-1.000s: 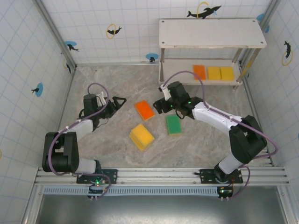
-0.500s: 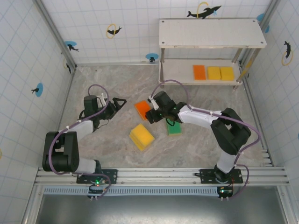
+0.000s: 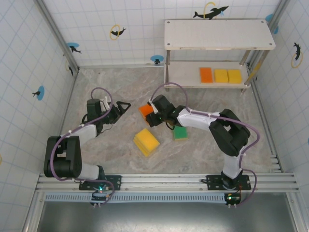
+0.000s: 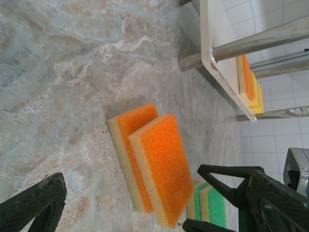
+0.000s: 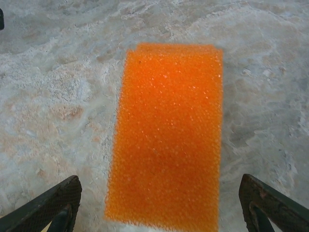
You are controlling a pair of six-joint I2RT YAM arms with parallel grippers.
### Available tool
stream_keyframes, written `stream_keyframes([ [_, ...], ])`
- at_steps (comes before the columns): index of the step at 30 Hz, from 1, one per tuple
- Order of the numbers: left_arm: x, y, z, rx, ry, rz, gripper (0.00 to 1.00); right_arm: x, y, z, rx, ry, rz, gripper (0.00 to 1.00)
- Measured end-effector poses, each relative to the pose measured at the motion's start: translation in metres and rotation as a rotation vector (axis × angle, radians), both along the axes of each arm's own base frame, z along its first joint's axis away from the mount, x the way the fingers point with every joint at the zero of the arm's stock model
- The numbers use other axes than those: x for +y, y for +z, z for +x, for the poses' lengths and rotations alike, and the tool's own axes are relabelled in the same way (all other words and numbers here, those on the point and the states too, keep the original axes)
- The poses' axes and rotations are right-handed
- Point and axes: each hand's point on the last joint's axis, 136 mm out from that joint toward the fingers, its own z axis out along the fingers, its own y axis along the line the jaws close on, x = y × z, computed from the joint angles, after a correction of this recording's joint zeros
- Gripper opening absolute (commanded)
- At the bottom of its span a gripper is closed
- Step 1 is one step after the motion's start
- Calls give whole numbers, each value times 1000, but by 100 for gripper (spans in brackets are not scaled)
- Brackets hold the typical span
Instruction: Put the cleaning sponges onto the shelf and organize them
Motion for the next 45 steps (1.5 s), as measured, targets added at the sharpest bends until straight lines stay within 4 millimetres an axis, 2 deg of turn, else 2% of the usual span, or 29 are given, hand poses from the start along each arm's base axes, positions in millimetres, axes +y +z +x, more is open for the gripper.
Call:
stream_keyframes([
  [9,-3,-3,0,4,-17,-14,97,13,-7,5,-16,-7,-44,85],
  [22,-5,-8,0,11,-29,-24,98,7,-20,5,-10,-23,-111,85],
  [33,-5,-12,0,22,-29,-23,98,8,-20,4,-14,-22,-116,85],
  [45,-5,-12,0,22,-29,-23,97,7,-20,3,-13,-22,-119,90],
])
